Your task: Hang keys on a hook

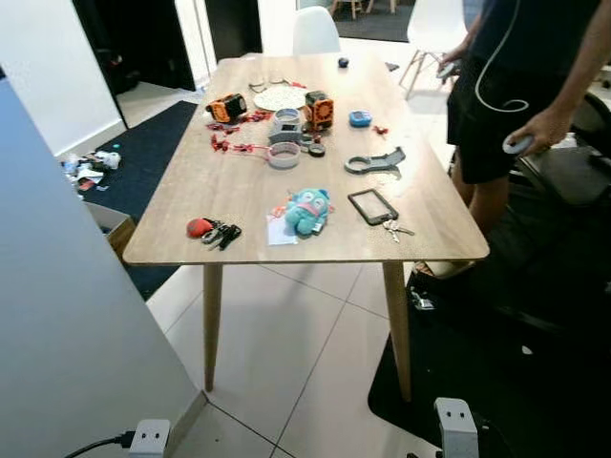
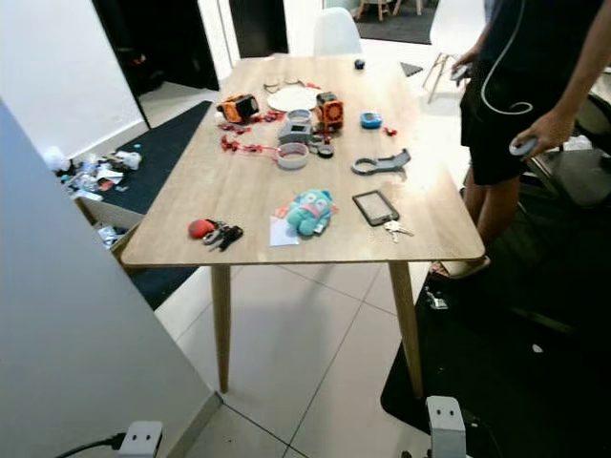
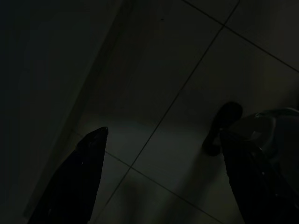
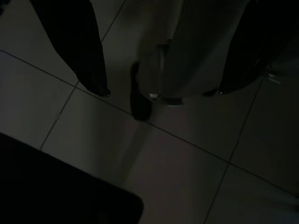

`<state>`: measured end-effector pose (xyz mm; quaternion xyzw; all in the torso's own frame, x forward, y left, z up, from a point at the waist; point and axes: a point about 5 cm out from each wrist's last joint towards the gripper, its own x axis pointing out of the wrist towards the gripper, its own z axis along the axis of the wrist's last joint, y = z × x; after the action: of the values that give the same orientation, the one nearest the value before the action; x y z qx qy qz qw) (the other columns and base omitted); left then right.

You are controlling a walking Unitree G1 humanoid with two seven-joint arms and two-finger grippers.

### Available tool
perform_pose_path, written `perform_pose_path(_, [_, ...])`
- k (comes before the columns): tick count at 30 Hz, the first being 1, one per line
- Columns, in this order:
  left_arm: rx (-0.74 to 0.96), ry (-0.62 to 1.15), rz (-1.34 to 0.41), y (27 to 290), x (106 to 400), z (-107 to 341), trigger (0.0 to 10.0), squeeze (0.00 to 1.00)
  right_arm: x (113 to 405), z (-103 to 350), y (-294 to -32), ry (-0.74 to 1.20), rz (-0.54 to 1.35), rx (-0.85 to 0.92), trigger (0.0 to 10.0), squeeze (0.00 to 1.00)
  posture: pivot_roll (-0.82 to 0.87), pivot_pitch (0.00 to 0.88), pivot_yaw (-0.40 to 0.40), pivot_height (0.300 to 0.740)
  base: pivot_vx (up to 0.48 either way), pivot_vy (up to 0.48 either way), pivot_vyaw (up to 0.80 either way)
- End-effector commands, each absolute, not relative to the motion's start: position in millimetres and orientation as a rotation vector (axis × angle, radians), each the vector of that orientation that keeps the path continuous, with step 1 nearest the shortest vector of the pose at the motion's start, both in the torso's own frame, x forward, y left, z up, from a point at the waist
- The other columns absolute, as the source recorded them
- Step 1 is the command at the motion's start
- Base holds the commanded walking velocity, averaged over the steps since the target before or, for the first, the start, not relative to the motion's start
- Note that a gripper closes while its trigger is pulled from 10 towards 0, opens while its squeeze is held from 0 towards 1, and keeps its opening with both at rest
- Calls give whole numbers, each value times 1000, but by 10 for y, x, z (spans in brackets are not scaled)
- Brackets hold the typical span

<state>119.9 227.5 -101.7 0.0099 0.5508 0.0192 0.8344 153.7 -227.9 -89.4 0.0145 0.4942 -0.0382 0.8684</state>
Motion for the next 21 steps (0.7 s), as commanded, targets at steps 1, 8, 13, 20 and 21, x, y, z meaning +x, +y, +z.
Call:
perform_pose_path(1, [9, 1181, 31, 2226, 1176, -1035, 10000, 0, 1505, -913, -2254, 1046, -82, 43, 10000, 0, -89, 22, 36, 740, 0, 0, 769])
perform_pose_path(8, [2, 1181, 31, 2237, 1180, -1031, 10000, 0, 1490, -920, -2245, 1048, -82, 46, 10000, 0, -85, 27, 40, 740, 0, 0, 769])
perform_pose_path(13, [3, 1179, 28, 2242, 1184, -1029, 10000, 0, 1490, -922, -2239, 1048, -82, 48, 10000, 0, -82, 30, 43, 740, 0, 0, 769])
perform_pose_path(20, [-20, 1175, 21, 2238, 1185, -1027, 10000, 0, 1487, -926, -2233, 1050, -98, 55, 10000, 0, -80, 31, 44, 740, 0, 0, 387])
perform_pose_path(21, [-21, 1175, 19, 2238, 1185, -1027, 10000, 0, 1486, -927, -2232, 1051, -100, 56, 10000, 0, -79, 30, 44, 740, 0, 0, 0])
